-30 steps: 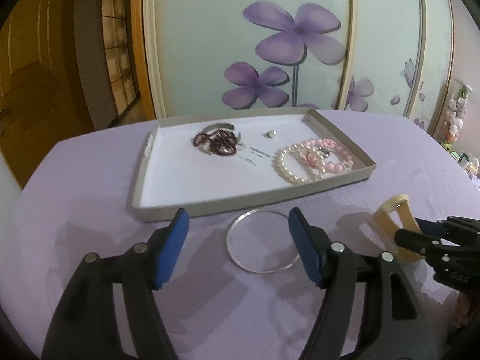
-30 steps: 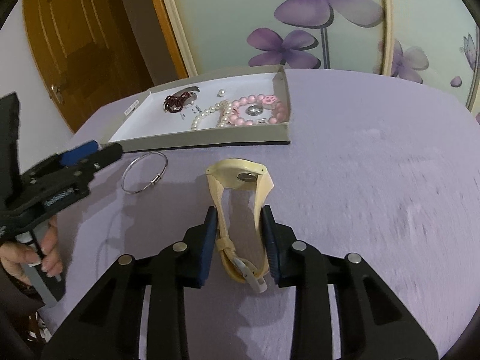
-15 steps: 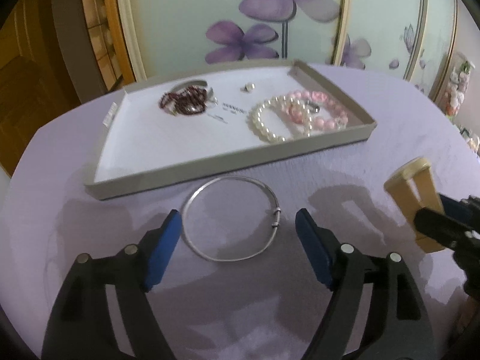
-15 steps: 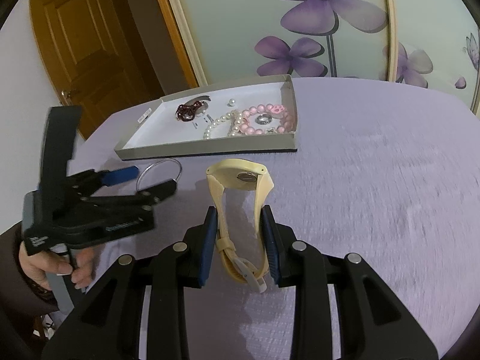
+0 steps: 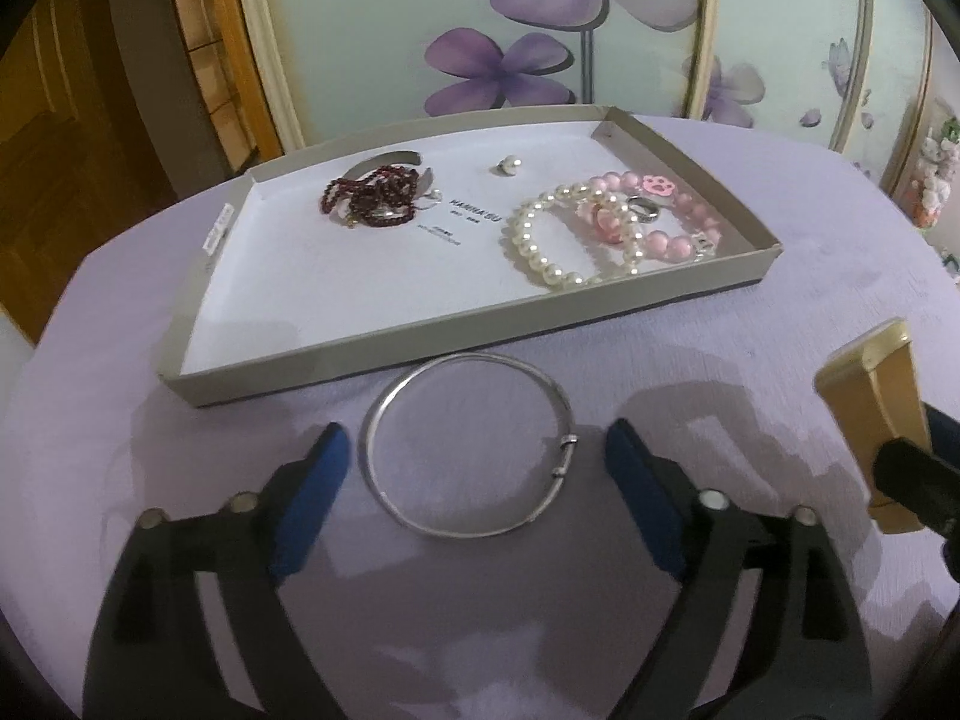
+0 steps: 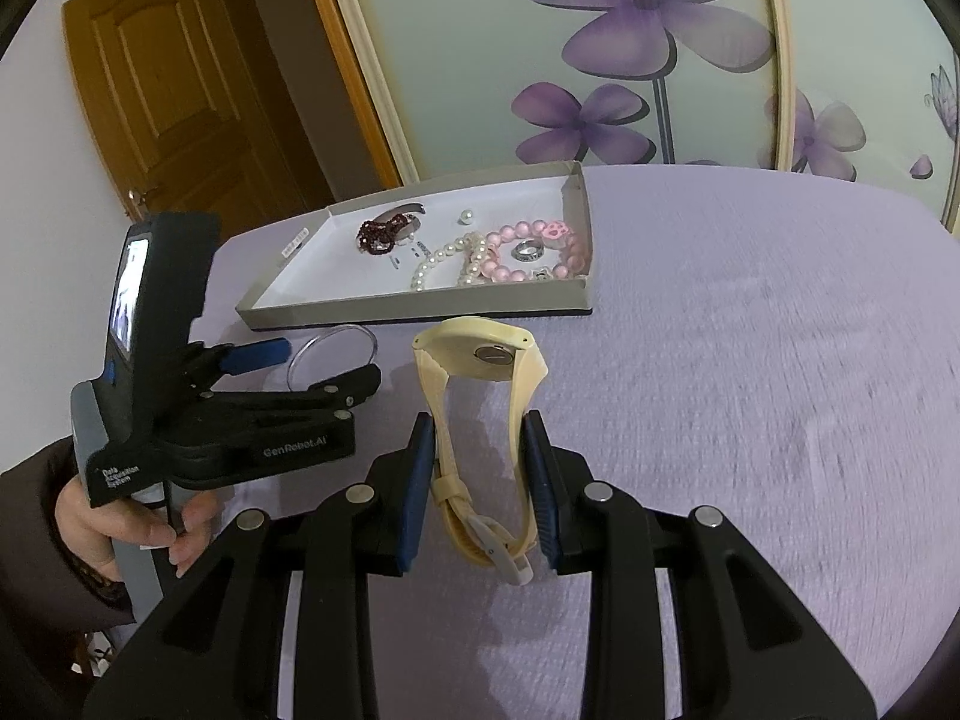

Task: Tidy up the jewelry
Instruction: 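Lift the beige watch with the right tool while the left tool reaches the silver bangle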

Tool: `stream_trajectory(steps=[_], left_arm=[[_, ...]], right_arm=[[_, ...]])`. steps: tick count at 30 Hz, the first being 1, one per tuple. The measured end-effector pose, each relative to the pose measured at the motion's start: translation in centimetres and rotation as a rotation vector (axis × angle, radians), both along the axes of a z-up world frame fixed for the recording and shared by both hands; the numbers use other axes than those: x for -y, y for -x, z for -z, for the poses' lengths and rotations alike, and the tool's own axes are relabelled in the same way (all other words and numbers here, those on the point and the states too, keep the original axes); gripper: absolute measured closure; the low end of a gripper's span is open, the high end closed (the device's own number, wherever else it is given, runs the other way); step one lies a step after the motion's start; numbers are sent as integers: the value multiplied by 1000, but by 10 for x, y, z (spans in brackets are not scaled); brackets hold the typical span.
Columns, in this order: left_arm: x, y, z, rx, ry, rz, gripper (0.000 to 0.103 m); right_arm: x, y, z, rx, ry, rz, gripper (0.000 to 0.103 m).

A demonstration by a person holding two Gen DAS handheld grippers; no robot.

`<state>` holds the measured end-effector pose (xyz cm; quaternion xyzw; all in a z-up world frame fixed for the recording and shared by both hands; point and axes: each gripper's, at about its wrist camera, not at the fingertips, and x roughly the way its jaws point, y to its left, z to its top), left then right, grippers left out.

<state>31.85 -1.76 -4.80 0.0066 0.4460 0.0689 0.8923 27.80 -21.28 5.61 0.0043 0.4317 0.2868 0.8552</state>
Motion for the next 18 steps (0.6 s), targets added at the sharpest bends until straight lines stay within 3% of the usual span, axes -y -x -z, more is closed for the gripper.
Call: stream_trajectory(steps=[2,6,10,18], left_arm=[[-3,-1,1,-6,12,-7,7],[-7,-3,3,-13,50,-4,8],[-2,-2,0,9,58,38,30],[-6,2,-1,22,87,46,31]], right_arm=[[0,0,-1,0,-1,-2,72],[-3,-1,0,-2,-3,-5,72],[-3,-1,2,-9,-4,-6,72],[-4,0,-1,-3,-10,-8,72]])
